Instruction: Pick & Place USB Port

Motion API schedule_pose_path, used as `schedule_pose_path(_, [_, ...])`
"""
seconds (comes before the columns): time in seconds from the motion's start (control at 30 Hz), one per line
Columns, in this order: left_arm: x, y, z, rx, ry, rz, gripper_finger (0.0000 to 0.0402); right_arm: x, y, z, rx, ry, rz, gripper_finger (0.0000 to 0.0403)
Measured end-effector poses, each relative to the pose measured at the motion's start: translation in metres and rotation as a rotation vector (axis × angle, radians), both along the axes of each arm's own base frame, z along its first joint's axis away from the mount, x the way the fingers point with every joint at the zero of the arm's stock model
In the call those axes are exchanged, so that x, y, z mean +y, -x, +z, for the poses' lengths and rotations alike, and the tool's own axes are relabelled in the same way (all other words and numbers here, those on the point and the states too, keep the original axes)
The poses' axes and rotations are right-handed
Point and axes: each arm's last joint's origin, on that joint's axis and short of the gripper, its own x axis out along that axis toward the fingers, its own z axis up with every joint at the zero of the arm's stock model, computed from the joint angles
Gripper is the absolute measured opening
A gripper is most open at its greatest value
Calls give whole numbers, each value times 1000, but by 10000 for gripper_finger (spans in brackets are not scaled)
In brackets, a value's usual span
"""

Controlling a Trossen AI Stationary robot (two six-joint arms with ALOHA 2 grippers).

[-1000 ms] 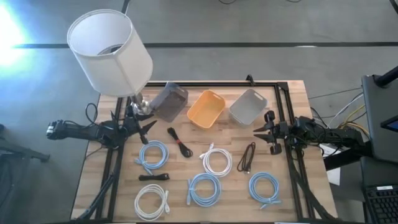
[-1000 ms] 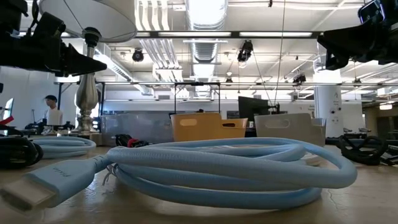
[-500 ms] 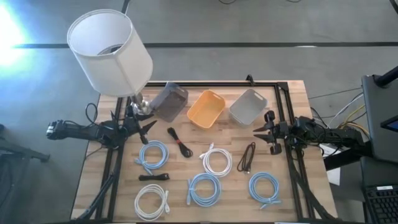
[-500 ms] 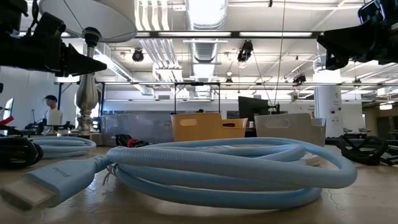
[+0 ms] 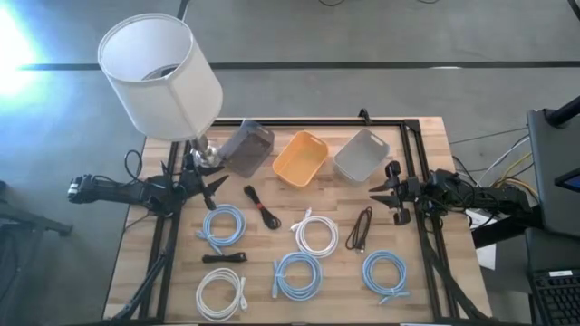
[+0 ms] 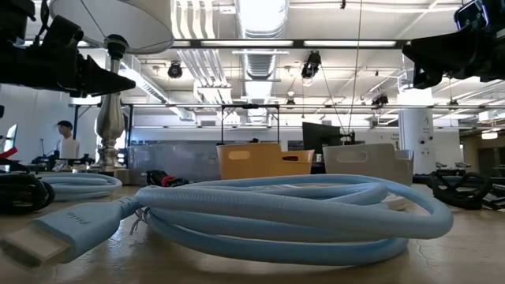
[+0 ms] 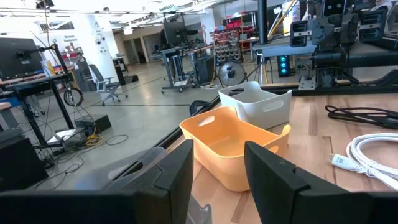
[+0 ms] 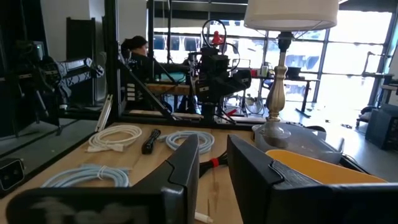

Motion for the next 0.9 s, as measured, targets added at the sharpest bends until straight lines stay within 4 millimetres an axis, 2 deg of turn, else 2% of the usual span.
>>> schedule_pose_path(0.5, [0, 0, 0, 0, 0, 0, 147, 0, 0, 0, 0, 0, 0, 68])
schedule_pose_path(0.9, [0, 0, 0, 0, 0, 0, 147, 0, 0, 0, 0, -1, 0, 84])
